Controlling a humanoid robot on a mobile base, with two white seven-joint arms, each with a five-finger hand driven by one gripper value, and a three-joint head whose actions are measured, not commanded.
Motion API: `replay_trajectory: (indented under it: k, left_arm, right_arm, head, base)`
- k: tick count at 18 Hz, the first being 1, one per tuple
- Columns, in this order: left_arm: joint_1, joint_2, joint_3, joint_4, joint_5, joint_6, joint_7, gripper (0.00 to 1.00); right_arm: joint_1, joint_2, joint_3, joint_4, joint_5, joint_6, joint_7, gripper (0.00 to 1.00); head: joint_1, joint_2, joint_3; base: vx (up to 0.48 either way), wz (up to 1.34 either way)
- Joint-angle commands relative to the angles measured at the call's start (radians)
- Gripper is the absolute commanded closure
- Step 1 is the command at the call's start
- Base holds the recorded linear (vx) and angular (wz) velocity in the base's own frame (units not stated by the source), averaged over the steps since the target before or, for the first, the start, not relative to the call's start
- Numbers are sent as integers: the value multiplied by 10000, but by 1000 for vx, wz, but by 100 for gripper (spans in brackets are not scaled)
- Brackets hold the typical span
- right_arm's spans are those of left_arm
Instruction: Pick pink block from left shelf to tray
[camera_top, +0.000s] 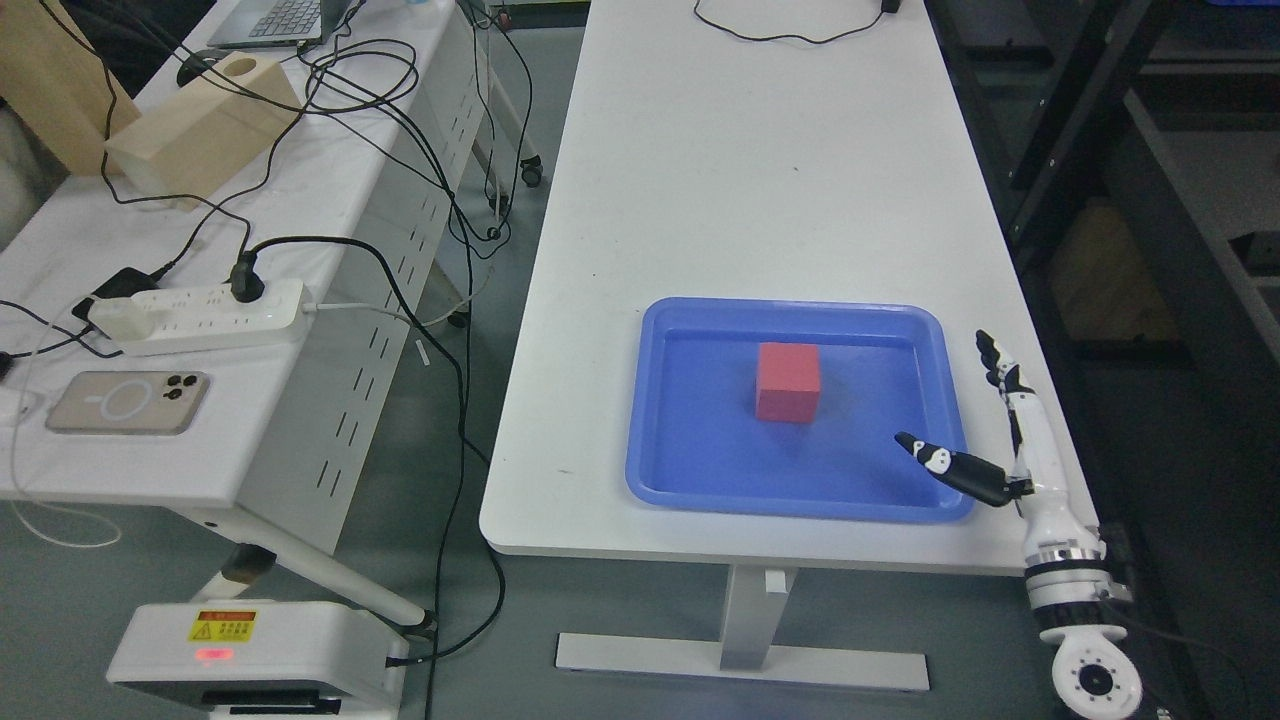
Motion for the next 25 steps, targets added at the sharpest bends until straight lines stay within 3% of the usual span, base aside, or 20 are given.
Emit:
replay_trajectory:
  k: [1,25]
  left_arm:
    - [-291,175,0,-174,0,-6,5,0]
    - [-291,175,0,-174,0,-6,5,0]
  right_arm:
    - [-59,-175,-387,14,-3898,91,8,0]
    - [-29,-175,-126,-1,-4266,121,1035,0]
  head:
    - [0,0,0]
    - [0,0,0]
  base:
    - [-124,-59]
    - [-165,48]
